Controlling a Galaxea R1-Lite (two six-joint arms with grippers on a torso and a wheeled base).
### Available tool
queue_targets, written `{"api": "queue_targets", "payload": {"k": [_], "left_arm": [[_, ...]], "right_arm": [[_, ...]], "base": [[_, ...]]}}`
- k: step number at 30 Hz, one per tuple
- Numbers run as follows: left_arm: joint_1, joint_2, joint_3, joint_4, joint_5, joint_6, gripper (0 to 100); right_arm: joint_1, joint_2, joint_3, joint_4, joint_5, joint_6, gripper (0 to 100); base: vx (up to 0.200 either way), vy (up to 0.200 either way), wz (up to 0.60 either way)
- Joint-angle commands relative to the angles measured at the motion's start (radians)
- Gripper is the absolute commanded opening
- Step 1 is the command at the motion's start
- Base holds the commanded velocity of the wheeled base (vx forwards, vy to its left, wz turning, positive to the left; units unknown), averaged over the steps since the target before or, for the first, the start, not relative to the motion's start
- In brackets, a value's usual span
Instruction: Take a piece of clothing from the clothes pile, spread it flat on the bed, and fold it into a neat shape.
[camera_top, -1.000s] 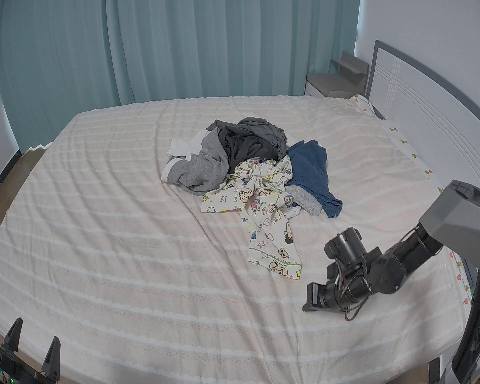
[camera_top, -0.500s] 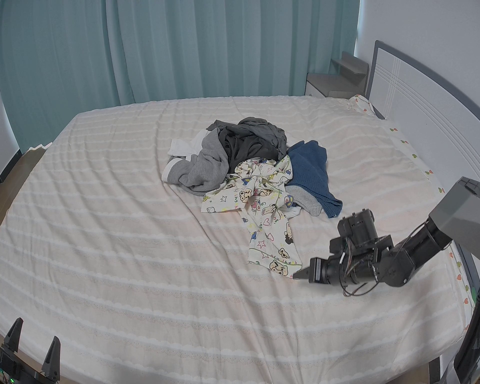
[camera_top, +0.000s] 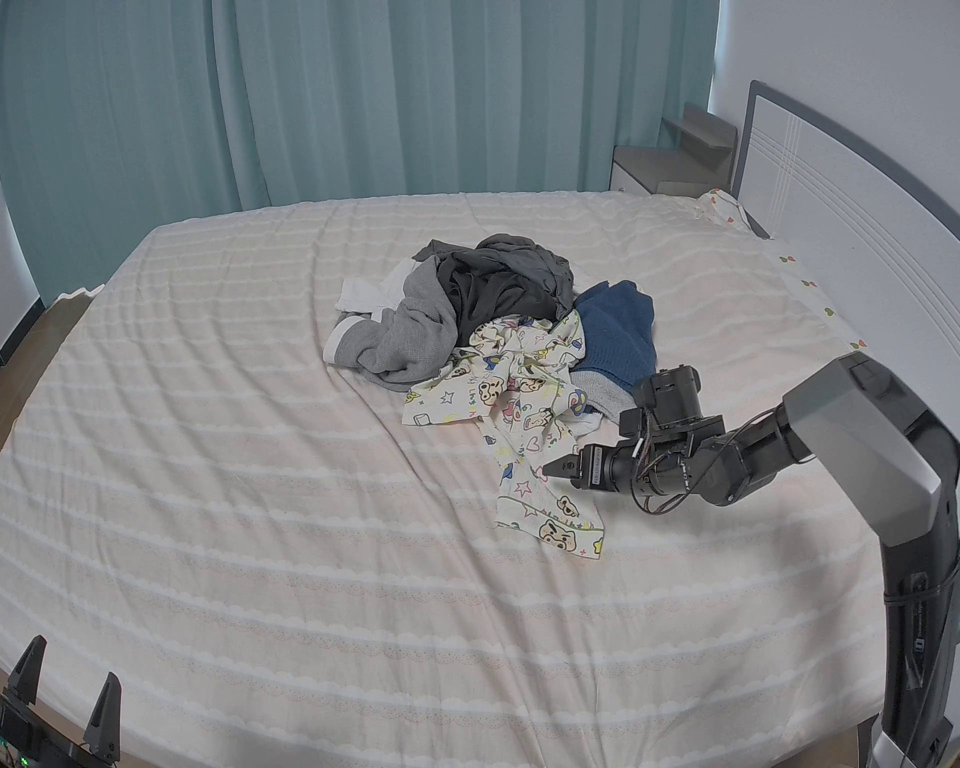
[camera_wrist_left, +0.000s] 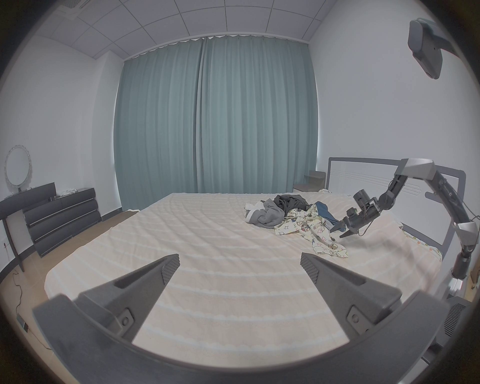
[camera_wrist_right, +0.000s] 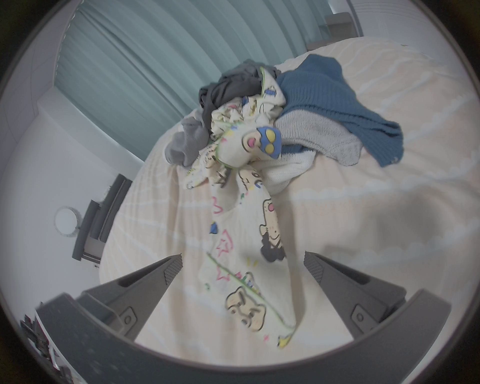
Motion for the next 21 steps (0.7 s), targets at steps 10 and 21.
{"api": "queue_targets", "payload": {"k": [10, 21], "left_arm": [[0.0, -0.016, 0.016, 0.0, 0.0, 0.0, 100], [0.0, -0.016, 0.016, 0.0, 0.0, 0.0, 100]], "right_arm": [[-0.003, 0.23, -0.184, 0.019, -0.006, -0.055, 100], [0.035, 0.235, -0.232, 0.002, -0.07, -0.045, 0]], "base": [[0.0, 0.0, 0.0], [0.0, 0.0, 0.0]]}}
